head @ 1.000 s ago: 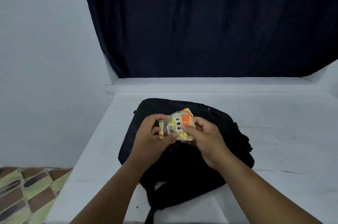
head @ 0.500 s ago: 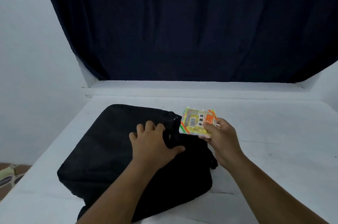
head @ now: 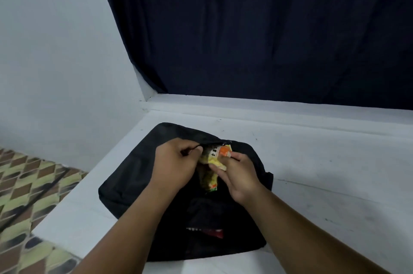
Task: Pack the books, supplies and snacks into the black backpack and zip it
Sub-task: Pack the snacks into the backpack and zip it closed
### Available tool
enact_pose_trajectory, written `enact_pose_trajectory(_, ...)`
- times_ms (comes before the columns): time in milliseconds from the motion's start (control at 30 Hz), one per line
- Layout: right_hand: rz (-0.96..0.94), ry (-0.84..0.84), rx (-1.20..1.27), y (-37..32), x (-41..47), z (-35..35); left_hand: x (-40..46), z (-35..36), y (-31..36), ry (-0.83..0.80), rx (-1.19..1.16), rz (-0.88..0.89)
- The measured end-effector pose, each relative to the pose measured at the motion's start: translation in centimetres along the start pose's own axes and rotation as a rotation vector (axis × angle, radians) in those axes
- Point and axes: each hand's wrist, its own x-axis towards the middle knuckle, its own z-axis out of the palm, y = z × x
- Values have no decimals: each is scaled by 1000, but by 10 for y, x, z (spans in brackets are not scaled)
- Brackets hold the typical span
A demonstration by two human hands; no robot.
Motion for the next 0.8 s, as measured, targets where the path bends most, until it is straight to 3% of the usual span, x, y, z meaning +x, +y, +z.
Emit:
enact_pose_trajectory(67, -28, -77, -26, 6, 0, 11, 0, -3, 0, -10, 19, 15)
enact_pose_trajectory(200, -260, -220, -505, 14, 6, 13, -1, -6, -2, -22, 34, 20)
enact_pose_trajectory(300, -328, -219, -690, 9, 11, 5, -4, -7, -5, -31, 31, 10)
enact_pose_trajectory(400, -478, -123, -883, 4, 17, -18, -14, -7, -10, -85, -14, 31)
enact_pose_trajectory(500, -698, 164, -1038, 3, 20, -59, -32, -6, -23, -212, 67, 204)
enact_pose_trajectory(567, -513, 321, -1151, 7, 17, -88, -46, -5, -34, -342, 254, 315)
enact_pose_trajectory(633, -201, 328, -1199, 17, 11, -110, -59, -3, -46, -474, 450, 378)
enact_pose_trajectory(700, -145, 263, -1114, 28, 3, -120, -72, 1, -56, -535, 574, 429)
enact_pose_trajectory(800, -42, 239, -795, 31, -4, -116, -90, 11, -61, -569, 700, 471)
